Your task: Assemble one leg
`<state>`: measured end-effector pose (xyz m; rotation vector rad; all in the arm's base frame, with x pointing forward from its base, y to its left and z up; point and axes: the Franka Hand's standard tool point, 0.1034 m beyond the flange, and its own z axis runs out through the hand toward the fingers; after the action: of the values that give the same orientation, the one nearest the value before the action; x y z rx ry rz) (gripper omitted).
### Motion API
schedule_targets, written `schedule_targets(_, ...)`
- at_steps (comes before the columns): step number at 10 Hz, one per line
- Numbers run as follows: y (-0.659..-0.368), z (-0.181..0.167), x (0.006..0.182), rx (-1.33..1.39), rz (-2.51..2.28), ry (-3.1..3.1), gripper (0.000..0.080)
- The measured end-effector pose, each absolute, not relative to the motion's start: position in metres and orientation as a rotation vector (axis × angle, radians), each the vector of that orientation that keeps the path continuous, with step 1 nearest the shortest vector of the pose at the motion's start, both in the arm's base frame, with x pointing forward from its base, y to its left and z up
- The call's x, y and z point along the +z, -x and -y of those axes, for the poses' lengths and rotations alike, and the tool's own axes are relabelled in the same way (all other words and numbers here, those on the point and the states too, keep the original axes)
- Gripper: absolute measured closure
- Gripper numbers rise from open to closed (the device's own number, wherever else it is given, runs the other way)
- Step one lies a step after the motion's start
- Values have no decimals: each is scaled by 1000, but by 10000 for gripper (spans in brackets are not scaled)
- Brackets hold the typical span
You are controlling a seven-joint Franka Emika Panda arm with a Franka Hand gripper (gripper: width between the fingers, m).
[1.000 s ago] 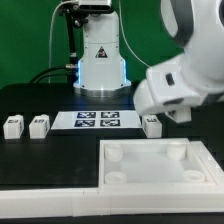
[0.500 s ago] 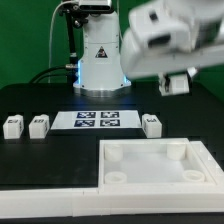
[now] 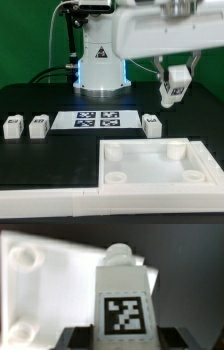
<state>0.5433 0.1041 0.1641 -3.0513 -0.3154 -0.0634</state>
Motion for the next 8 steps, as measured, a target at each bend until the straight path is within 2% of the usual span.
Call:
schedule_targets(2, -584, -103, 181, -413, 312, 3021, 508)
schedule_targets(6, -578, -91, 175, -1018, 291, 2900, 508)
schedule_targets(7, -575, -92, 168, -994, 292, 2908, 508)
schedule_targets(8, -577, -92, 170, -998, 293, 2906, 508)
